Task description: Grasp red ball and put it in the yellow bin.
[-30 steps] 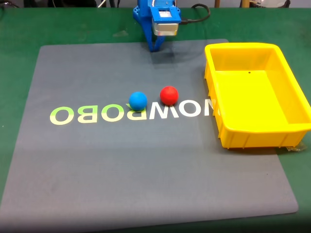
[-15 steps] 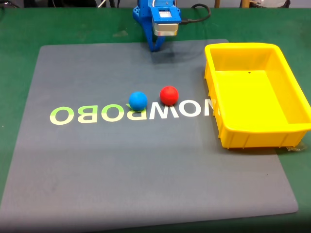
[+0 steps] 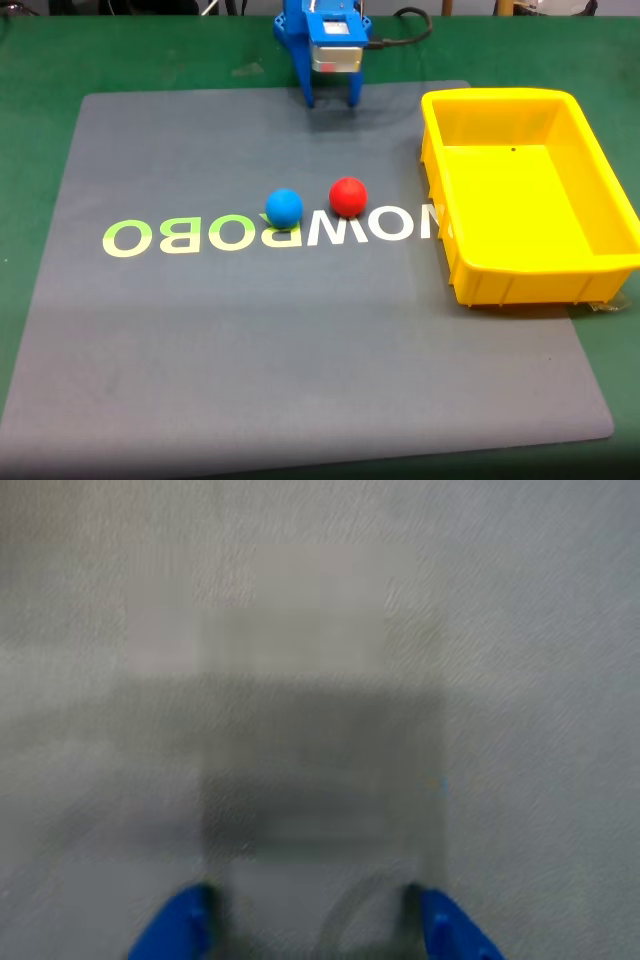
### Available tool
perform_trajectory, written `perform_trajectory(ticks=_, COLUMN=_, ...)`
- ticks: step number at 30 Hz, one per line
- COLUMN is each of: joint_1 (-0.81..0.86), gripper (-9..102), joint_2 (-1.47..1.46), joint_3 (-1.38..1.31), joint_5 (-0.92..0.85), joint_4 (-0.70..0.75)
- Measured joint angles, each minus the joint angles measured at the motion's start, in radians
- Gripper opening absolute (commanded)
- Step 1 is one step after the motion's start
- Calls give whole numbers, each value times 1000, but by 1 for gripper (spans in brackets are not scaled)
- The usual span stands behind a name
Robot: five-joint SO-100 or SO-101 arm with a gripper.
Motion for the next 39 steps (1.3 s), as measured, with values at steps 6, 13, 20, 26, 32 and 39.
perform_trajectory(ticks=6, joint_1=3, gripper=28, joint_2=-207, joint_3=-103, joint_5=12, joint_4=-109)
perform_trajectory(ticks=13, joint_1=21, gripper=28, joint_2=-494, joint_3=-242, joint_5=6, joint_4=-287)
perform_trajectory(ticks=20, joint_1=28, gripper=28, joint_2=-818, joint_3=-419, joint_5=9, joint_4=-440)
perform_trajectory(ticks=26, joint_1=28, gripper=28, joint_2=-1035, joint_3=-552, joint_5=25, joint_4=-520)
perform_trajectory(ticks=32, joint_1=28, gripper=28, joint_2=-1186, joint_3=-657, joint_5=54, joint_4=-552)
perform_trajectory(ticks=39, joint_1=21, gripper=28, joint_2=-1341, joint_3=-769, joint_5=72, joint_4=-578)
